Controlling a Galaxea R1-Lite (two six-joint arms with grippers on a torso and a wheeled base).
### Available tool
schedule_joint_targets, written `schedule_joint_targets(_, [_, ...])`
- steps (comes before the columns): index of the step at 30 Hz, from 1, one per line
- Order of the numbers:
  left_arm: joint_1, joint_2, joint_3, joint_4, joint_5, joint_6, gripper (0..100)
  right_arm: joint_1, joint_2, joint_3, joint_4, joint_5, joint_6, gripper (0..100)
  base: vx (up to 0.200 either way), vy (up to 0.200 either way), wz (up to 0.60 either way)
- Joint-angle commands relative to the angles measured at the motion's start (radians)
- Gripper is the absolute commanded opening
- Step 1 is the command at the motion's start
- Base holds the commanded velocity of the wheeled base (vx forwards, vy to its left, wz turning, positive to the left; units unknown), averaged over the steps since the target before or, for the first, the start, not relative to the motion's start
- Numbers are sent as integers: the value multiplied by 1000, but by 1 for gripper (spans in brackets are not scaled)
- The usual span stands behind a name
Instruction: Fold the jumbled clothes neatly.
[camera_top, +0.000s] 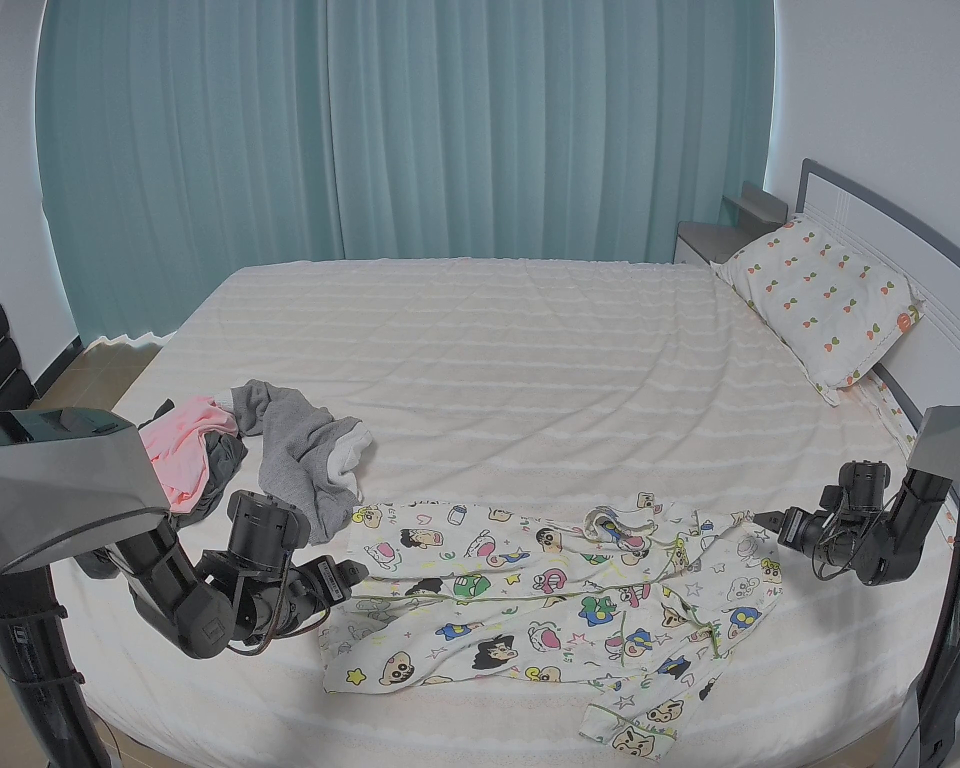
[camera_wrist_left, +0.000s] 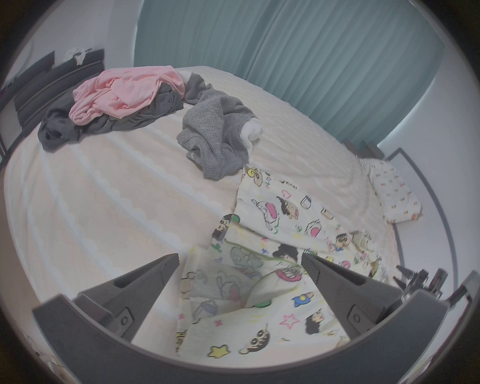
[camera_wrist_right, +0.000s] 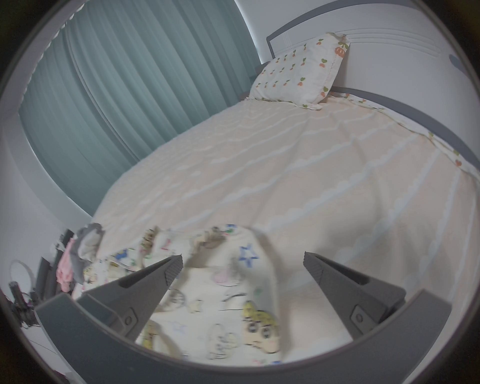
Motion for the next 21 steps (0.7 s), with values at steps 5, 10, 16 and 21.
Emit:
schedule_joint_targets(5, [-13, -56, 2, -3, -160, -88, 100, 216, -114, 7, -24, 19, 211, 100, 0, 0, 0])
schedule_joint_targets(10, [-35, -48, -2, -11, -186, -140, 100, 359, -68, -86, 24, 14, 354, 100, 0, 0, 0])
schedule_joint_targets(16, [-38, -68, 28, -72, -197, -197, 100, 430, -24, -373, 317, 15, 567, 100, 0, 0, 0])
schedule_joint_targets(21, [-41, -65, 68, -112, -218, -197, 100, 472, 51, -517, 467, 2, 615, 100, 0, 0, 0])
